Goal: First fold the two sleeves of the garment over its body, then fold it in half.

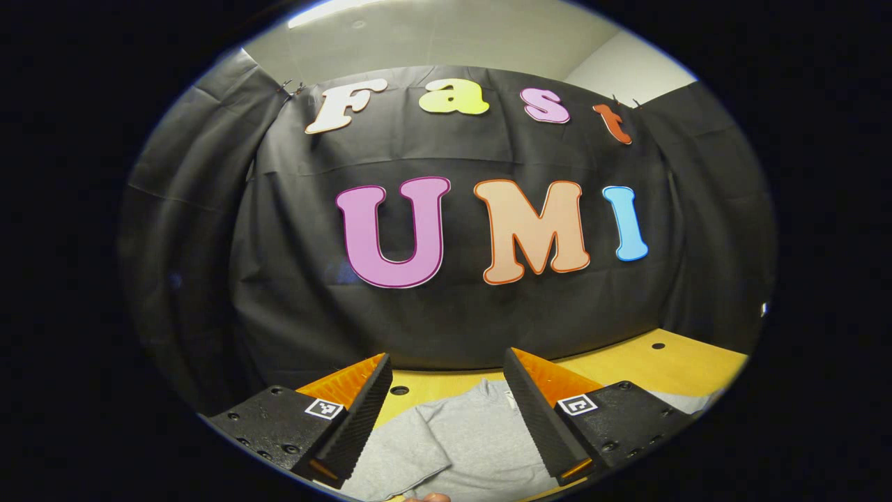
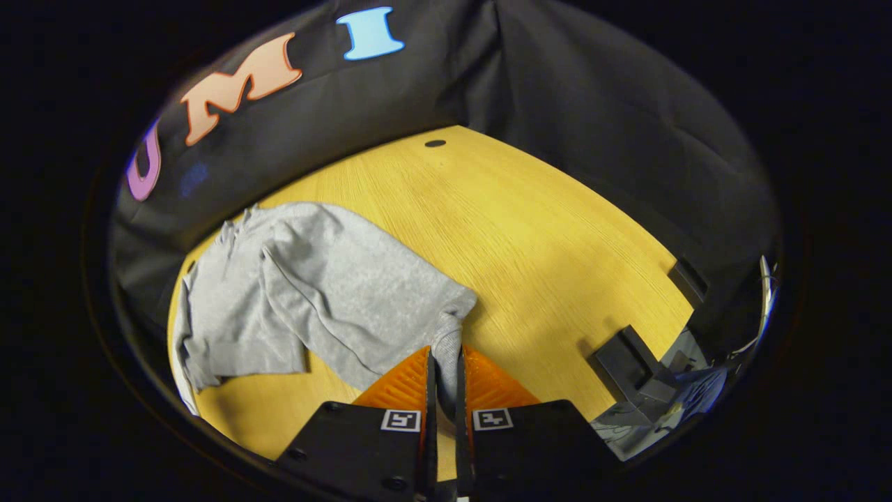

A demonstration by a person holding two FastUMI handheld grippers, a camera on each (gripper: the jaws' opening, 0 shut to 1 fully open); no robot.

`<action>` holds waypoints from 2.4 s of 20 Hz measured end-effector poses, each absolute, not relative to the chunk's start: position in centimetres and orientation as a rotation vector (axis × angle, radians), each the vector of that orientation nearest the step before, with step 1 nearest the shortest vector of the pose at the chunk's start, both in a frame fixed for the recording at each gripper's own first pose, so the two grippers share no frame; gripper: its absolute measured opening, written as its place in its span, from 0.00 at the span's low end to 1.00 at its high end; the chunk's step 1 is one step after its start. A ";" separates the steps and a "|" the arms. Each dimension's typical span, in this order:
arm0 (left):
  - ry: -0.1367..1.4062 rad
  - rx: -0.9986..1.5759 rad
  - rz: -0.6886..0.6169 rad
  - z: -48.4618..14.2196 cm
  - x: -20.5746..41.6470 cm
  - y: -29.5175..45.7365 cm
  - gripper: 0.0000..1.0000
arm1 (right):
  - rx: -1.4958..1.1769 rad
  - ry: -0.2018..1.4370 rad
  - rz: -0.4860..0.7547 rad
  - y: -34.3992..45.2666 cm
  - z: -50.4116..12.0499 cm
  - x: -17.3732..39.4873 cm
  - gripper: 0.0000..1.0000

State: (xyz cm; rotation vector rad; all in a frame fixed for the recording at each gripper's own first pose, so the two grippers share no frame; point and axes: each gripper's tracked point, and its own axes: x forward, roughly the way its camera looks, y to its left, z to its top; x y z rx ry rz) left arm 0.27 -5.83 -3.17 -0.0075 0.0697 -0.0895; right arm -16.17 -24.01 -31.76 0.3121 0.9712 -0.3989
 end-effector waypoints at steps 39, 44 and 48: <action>0.139 0.073 0.355 -4.6 -8.2 16.4 0.99 | 0.196 0.738 0.162 7.1 -22.5 9.7 0.13; 0.153 0.082 0.423 -5.0 -10.1 19.6 0.95 | 0.181 0.750 0.233 12.6 -23.5 10.6 0.13; 0.168 0.085 0.466 -5.4 -11.5 21.9 0.95 | 0.153 0.759 0.294 17.4 -24.3 10.8 0.13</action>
